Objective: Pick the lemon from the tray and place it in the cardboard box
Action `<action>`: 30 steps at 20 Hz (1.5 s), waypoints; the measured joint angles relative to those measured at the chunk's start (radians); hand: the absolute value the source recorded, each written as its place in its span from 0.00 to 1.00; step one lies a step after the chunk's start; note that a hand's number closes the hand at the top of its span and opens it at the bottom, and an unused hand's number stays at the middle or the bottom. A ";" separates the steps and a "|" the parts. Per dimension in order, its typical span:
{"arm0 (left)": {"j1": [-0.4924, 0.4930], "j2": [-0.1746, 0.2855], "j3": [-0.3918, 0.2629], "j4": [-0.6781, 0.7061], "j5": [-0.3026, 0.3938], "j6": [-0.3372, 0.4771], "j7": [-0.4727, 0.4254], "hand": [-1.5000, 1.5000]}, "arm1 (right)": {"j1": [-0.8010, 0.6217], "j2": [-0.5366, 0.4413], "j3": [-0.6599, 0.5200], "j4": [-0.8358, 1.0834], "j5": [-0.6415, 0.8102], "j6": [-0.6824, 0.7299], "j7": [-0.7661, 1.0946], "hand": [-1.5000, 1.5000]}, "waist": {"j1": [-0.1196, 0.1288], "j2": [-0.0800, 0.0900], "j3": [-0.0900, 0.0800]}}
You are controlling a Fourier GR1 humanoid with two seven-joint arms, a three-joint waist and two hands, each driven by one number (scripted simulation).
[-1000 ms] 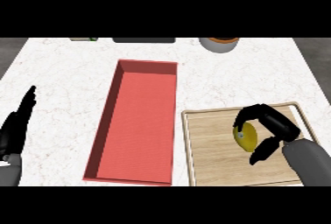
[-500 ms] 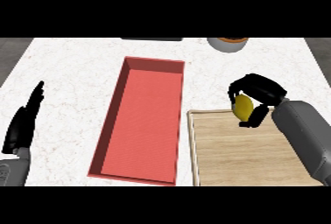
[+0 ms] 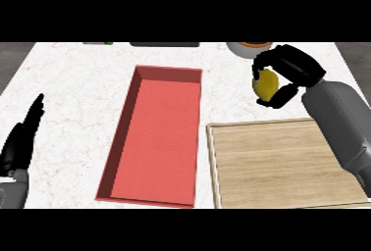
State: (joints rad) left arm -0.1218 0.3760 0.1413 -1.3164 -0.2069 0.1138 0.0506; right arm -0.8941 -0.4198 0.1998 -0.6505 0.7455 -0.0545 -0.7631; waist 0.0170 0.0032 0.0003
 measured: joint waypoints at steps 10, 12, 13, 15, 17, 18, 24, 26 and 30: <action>0.016 -0.009 0.008 -0.028 -0.014 0.000 0.024 0.50 | -0.055 0.088 -0.036 -0.165 -0.086 0.152 -0.010 1.00 | -0.012 -0.005 -0.001; 0.024 -0.007 0.014 -0.031 -0.011 -0.005 0.021 0.50 | -0.066 0.123 -0.039 -0.210 -0.113 0.211 0.042 1.00 | -0.015 -0.007 -0.001; 0.025 -0.002 0.019 -0.029 -0.010 -0.008 0.020 0.50 | -0.074 0.139 -0.039 -0.233 -0.124 0.239 0.072 1.00 | -0.016 -0.007 -0.001; 0.035 -0.001 0.022 -0.045 -0.007 -0.014 0.023 0.50 | -0.094 0.186 -0.042 -0.254 -0.140 0.272 0.136 1.00 | -0.013 -0.007 -0.001; 0.035 -0.008 0.020 -0.042 -0.017 -0.005 0.020 0.50 | -0.106 0.226 -0.046 -0.300 -0.163 0.314 0.213 1.00 | -0.017 -0.008 -0.001; 0.034 -0.010 0.022 -0.036 -0.015 -0.006 0.012 0.50 | -0.119 0.251 -0.050 -0.311 -0.172 0.328 0.252 1.00 | -0.016 -0.007 -0.001; 0.023 -0.010 0.020 -0.039 -0.023 -0.017 0.020 0.50 | -0.185 0.377 -0.023 -0.311 -0.234 0.342 0.470 1.00 | -0.006 -0.005 -0.001; 0.011 -0.014 0.019 -0.032 -0.026 -0.018 0.020 0.50 | -0.202 0.393 0.020 -0.296 -0.278 0.321 0.520 1.00 | -0.001 -0.004 -0.001; -0.002 -0.024 0.015 -0.015 -0.031 -0.019 0.006 0.50 | -0.267 0.410 0.115 -0.212 -0.377 0.237 0.575 1.00 | 0.016 0.000 -0.001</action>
State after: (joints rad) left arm -0.1238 0.3517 0.1566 -1.3314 -0.2379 0.0943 0.0570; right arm -1.1611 -0.0103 0.3145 -0.8620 0.3680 0.1830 -0.1879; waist 0.0335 0.0036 -0.0009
